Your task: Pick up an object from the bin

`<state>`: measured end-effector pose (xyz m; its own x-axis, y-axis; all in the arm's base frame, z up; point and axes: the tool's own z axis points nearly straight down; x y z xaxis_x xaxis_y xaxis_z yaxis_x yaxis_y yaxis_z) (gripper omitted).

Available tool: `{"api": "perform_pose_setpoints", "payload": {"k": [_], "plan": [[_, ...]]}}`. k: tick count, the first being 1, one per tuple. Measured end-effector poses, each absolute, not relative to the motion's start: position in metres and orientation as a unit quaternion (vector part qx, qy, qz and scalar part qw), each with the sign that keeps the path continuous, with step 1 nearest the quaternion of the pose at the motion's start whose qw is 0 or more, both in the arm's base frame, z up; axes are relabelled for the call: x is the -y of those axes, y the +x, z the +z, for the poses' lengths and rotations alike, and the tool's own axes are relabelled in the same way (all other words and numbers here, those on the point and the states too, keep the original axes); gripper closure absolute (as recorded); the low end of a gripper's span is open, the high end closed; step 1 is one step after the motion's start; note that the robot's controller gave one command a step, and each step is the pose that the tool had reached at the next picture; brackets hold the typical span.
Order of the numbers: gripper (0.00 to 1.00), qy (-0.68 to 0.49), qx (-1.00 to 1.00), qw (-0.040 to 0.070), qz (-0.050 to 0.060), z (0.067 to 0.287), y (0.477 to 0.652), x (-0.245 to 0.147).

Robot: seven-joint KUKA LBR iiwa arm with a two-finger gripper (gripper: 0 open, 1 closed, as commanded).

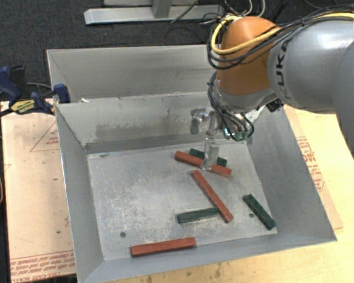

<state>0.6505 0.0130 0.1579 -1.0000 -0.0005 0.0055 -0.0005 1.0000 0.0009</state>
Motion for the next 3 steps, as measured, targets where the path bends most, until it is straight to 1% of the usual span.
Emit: {"api": "perform_pose_setpoints", "payload": {"k": [1, 2, 3], "plan": [[0.00, 0.179, 0.984, -0.004, -0.001, 0.073, 0.604, 0.010], [0.00, 0.415, 0.910, -0.005, 0.002, 0.150, 0.646, 0.034], [0.00, 0.604, 0.797, 0.000, -0.002, 0.079, 0.616, 0.034]]}}
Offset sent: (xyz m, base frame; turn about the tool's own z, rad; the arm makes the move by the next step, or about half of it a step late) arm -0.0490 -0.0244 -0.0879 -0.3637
